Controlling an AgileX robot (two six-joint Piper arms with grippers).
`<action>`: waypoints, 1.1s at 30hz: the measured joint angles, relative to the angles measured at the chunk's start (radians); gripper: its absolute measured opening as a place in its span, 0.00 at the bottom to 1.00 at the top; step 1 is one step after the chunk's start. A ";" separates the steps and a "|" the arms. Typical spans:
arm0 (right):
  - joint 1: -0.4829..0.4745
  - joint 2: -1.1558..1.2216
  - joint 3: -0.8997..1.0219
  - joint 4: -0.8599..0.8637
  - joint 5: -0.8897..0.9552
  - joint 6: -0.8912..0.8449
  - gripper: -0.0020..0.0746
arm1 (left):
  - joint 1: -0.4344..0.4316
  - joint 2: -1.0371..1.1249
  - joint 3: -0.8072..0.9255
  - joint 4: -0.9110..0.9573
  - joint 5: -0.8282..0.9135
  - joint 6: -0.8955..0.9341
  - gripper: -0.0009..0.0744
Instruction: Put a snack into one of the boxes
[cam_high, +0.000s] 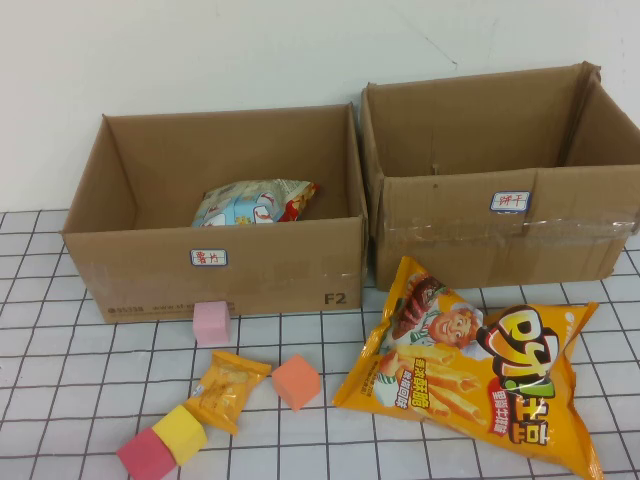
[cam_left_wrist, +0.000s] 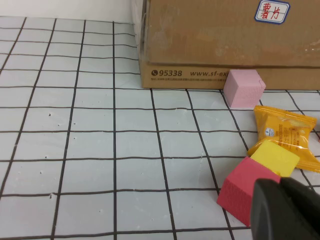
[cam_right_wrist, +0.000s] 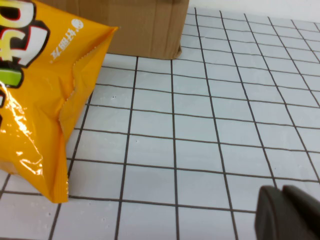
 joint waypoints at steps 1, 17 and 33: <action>0.000 0.000 0.000 0.000 0.000 0.000 0.03 | 0.000 0.000 0.000 0.000 0.000 0.000 0.01; 0.000 0.000 0.000 0.000 0.000 0.000 0.03 | 0.000 0.000 0.000 0.022 0.000 0.000 0.01; 0.000 0.000 0.000 0.000 -0.009 0.000 0.03 | 0.000 0.000 0.009 0.029 -0.073 0.000 0.01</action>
